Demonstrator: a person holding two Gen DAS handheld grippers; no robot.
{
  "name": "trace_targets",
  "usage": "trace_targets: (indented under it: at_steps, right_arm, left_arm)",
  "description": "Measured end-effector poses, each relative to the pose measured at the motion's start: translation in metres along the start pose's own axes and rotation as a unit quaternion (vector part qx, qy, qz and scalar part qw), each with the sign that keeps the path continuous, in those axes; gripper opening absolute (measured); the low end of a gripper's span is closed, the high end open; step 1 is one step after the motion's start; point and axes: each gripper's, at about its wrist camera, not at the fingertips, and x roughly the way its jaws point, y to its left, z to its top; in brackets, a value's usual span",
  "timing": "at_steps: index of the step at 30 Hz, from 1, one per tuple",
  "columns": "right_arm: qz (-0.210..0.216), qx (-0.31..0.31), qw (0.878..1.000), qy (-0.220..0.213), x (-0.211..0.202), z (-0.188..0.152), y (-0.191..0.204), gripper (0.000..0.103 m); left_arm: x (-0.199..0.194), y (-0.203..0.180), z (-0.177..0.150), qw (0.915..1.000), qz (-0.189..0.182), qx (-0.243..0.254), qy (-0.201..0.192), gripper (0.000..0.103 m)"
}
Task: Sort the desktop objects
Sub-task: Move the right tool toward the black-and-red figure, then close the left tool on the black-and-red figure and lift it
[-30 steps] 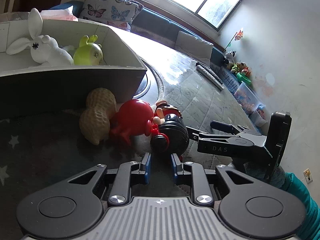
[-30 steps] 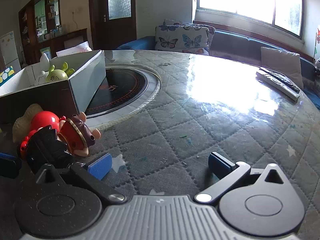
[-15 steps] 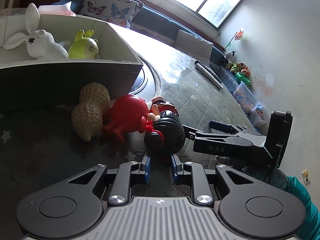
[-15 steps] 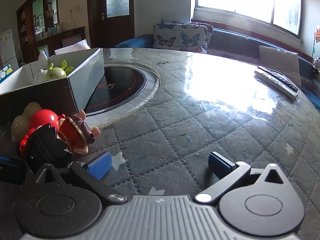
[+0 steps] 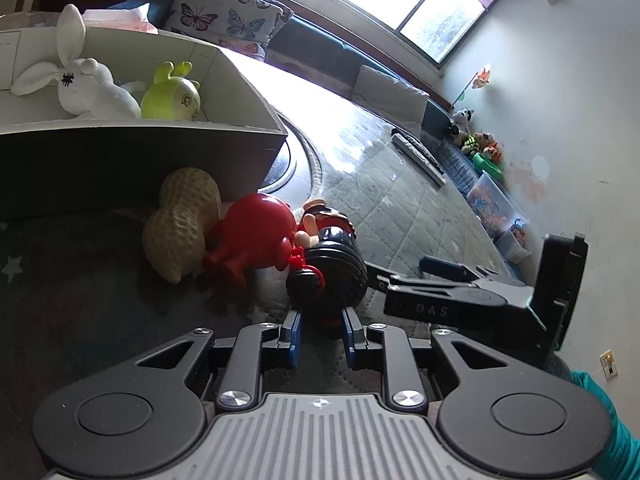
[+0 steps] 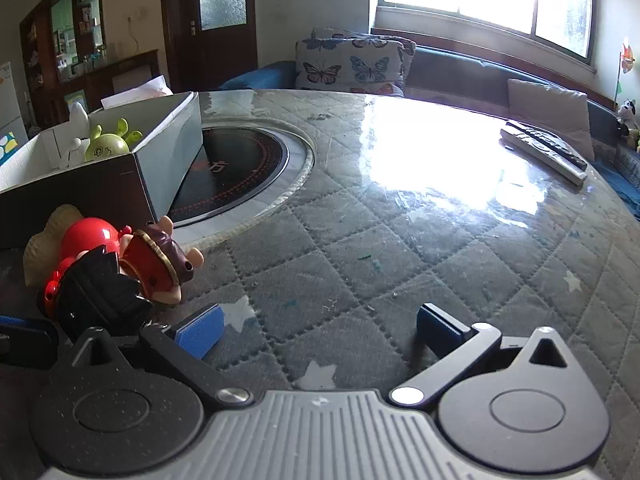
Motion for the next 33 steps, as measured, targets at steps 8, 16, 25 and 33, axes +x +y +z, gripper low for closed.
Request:
trace_targets:
  at_steps: [8,16,25,33]
  right_arm:
    - [0.040,-0.023,0.999,-0.010,-0.024,-0.011,0.010,0.097]
    - [0.092,-0.067,0.993,-0.030,-0.043,-0.013,0.034,0.097]
    - [0.128,-0.089,0.987,-0.034,-0.043,-0.012,0.058,0.096]
    - [0.139,-0.095,0.985,-0.026,-0.033,-0.010,0.068,0.092]
  left_arm:
    - [-0.006,0.005,0.001,0.9999,0.003,-0.010,-0.008,0.023]
    - [-0.007,0.003,0.004,0.9997,0.002,-0.018,-0.016,0.025]
    - [-0.009,0.006,0.006,0.9992,0.001,-0.034,-0.023,0.026]
    - [-0.004,0.009,0.010,0.9984,0.001,-0.053,-0.020,0.027]
